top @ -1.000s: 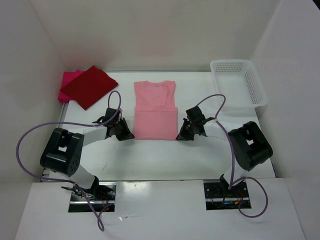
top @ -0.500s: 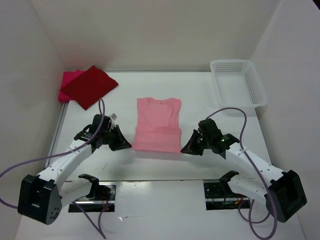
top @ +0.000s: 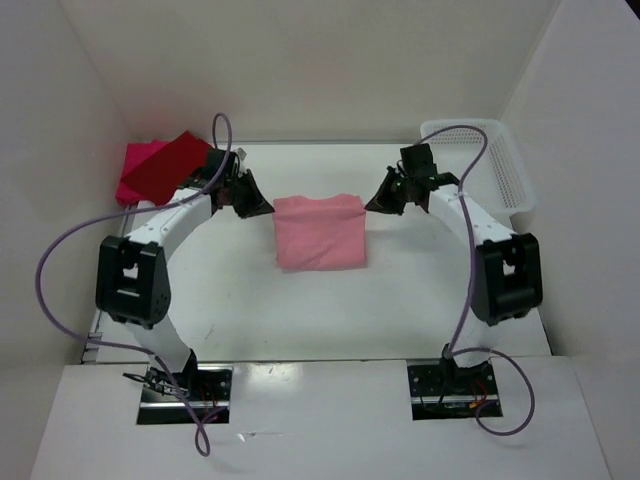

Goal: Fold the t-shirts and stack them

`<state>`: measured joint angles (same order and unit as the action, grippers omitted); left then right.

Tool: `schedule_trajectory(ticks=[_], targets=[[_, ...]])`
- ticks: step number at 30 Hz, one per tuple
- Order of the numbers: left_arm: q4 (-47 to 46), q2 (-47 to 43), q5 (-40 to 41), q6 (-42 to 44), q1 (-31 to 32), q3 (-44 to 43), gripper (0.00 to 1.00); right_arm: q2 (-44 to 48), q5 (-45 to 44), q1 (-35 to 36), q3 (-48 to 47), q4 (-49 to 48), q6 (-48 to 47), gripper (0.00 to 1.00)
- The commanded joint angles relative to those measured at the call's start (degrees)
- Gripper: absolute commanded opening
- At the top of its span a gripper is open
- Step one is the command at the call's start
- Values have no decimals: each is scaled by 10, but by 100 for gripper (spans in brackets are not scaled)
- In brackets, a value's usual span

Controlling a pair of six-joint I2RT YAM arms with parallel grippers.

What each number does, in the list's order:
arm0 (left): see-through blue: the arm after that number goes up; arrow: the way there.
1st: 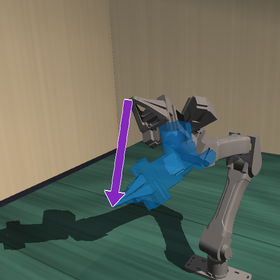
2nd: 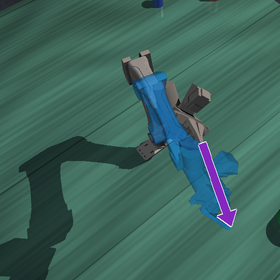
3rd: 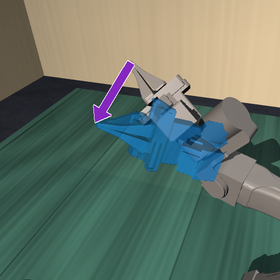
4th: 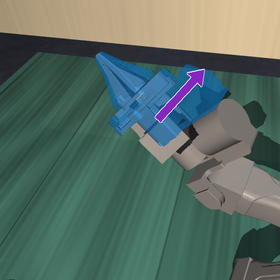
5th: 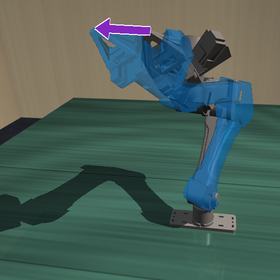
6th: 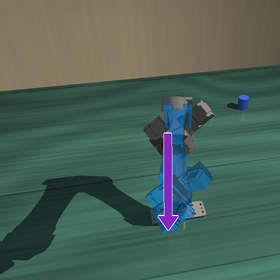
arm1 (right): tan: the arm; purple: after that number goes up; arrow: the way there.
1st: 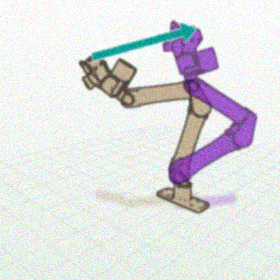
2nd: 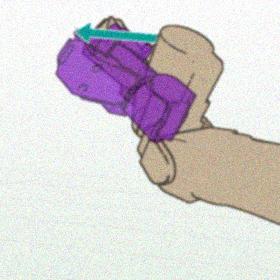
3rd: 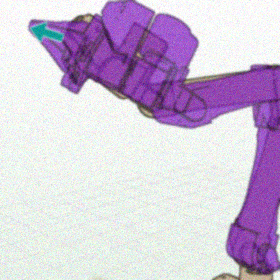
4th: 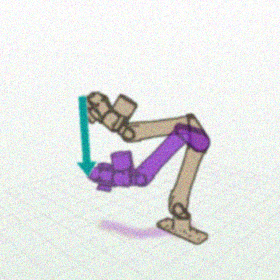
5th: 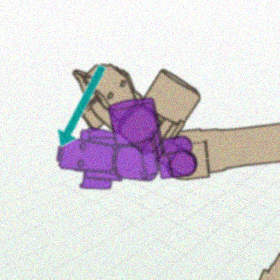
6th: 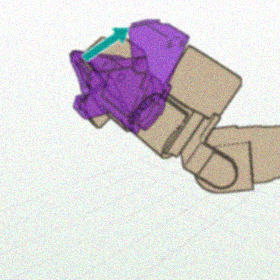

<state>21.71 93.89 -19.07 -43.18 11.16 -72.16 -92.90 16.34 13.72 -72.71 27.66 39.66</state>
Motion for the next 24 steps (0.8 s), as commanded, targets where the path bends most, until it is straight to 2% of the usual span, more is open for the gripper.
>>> schedule_trajectory(ticks=[1, 7, 13, 16, 17, 18, 20, 24], targets=[[-32, 77, 41, 32, -13, -82, 0, -103, -22, -24, -90, -34, -55, 0], [-55, 200, 53, 16, -26, -169, 0, -243, -27, -29, -205, -38, -78, 0], [-66, 257, 76, 3, -32, -242, 0, -320, -17, -29, -296, -31, -78, 0], [-101, 270, 76, -9, -38, -252, 9, -347, -24, -29, -333, -24, -66, 0], [-108, 271, 64, -9, -38, -252, 15, -352, -24, -29, -351, -23, -61, 0], [-108, 284, 56, -14, -38, -268, 19, -352, -18, -29, -357, -17, -56, 2], [-91, 285, 56, -14, -45, -273, 27, -359, -4, -29, -364, -23, -50, 13], [-123, 214, 90, -9, -58, -220, 38, -329, 2, -29, -364, -23, -56, 30]])
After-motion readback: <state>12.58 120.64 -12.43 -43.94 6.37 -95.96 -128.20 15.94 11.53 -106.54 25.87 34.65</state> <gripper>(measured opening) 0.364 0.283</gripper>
